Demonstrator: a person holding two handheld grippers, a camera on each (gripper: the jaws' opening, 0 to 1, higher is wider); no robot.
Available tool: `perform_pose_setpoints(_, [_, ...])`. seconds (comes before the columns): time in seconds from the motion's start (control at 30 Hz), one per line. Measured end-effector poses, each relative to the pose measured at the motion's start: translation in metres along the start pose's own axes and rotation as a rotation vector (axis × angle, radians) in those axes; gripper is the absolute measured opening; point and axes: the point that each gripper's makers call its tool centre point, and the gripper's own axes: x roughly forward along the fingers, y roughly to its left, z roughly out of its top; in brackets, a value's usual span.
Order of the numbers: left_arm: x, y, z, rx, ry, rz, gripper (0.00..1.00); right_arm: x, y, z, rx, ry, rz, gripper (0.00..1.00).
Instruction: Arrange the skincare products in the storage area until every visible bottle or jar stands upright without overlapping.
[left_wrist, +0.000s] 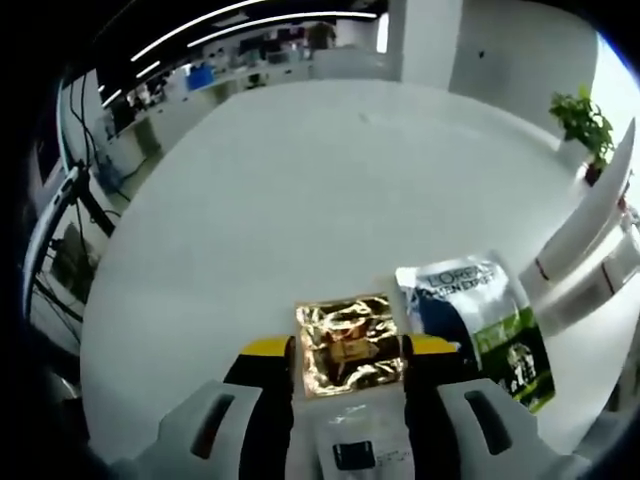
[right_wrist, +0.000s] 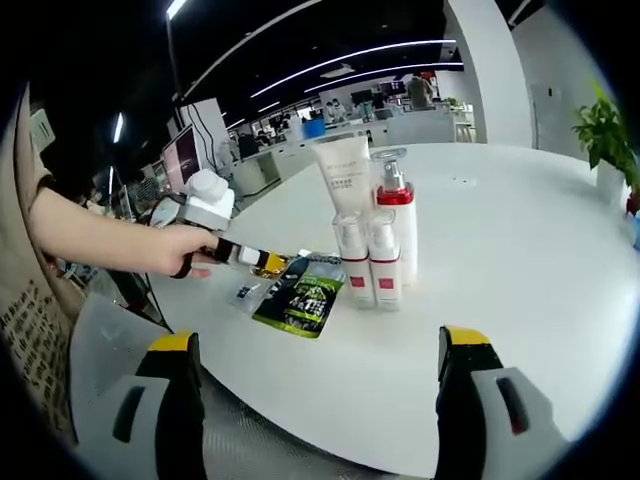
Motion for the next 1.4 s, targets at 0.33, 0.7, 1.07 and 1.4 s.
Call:
perform_pose_setpoints(0.33, [-0.02, 0.009, 0.007, -0.058, -0.036, -0.018, 0.52, 0.001, 0.005, 0.0, -0.021, 0.005, 0.02, 0.99])
perform_pose_setpoints(0.7, [-0.065, 0.009, 0.006, -0.092, -0.094, -0.095, 0.7, 0.0, 0.007, 0.002, -0.017, -0.011, 0.026, 0.99])
perform_pose_setpoints(1.07, [-0.109, 0.013, -0.024, -0.016, -0.147, -0.177, 0.88, 0.0, 0.011, 0.0, -0.038, -0.004, 0.036, 0.99])
perform_pose_setpoints(1.4, [-0.128, 0.003, -0.039, 0.078, -0.189, -0.276, 0.95, 0.0, 0.014, -0.003, -0.05, 0.01, 0.05, 0.99])
